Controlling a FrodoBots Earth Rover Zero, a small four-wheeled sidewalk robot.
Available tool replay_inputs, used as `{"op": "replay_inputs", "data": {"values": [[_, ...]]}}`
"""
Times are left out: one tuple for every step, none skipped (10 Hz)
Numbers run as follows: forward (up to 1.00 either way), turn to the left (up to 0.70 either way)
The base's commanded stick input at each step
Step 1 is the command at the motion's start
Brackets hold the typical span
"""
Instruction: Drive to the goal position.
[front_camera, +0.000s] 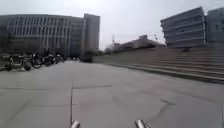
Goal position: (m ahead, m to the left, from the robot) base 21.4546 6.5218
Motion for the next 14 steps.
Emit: {"op": "replay_inputs", "data": {"values": [[1.0,0.0],[1.0,0.0],[1.0,0.0],[1.0,0.0],[1.0,0.0],[1.0,0.0],[1.0,0.0],[1.0,0.0],[1.0,0.04],[1.0,0.02],[1.0,0.02],[1.0,0.05],[1.0,0.09],[1.0,0.06]]}}
